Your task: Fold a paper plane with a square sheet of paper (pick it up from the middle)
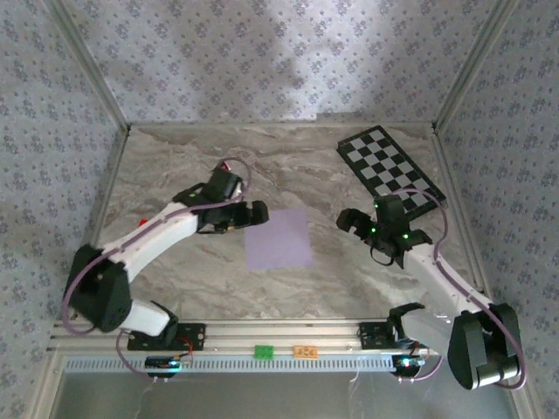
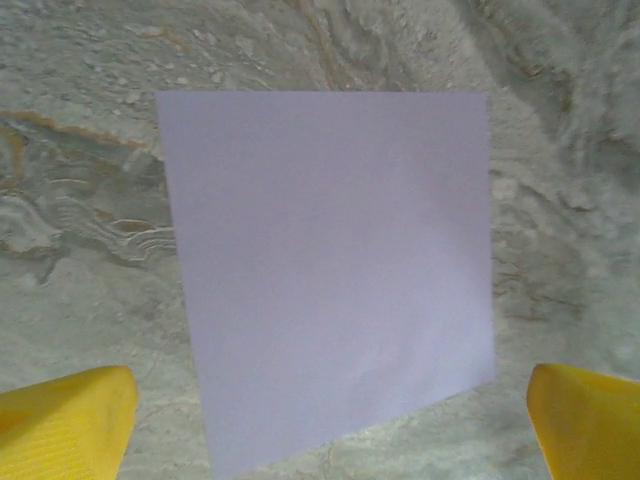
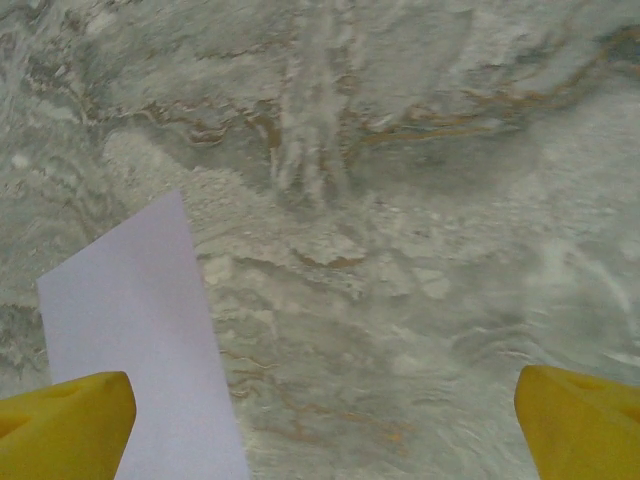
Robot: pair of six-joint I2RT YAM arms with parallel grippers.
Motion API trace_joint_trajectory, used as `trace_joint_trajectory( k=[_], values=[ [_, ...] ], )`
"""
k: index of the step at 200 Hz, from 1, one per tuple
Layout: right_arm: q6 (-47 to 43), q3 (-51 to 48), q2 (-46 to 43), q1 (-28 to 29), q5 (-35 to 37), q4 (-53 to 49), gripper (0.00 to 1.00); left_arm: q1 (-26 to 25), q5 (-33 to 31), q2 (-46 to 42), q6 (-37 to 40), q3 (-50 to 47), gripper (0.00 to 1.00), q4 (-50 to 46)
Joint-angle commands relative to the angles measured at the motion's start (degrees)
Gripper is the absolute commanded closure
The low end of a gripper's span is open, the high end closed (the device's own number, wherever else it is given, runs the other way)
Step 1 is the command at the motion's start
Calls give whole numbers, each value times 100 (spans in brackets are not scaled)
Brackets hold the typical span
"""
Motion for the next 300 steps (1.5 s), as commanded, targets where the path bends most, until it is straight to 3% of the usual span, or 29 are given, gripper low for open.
trace_joint_trajectory(
  k=[1, 42, 102, 196, 300],
  values=[
    [101, -104, -231, -54, -23, -201, 0, -514, -867, 613, -311, 601, 0, -612],
    [153, -89, -303, -124, -53, -441, 0, -1012, -1216, 1978, -583, 1726, 0, -1279],
    [158, -121, -372, -136, -79, -705, 0, -1260, -1501, 3022, -856, 2642, 0, -1881],
    [204, -228, -391, -141, -115, -717, 0, -1266, -1131, 3516, -618, 2903, 0, -1669],
    [301, -366, -409, -128, -173, -734, 0, -1235, -1283, 3706, -746, 2797, 0, -1658]
  ],
)
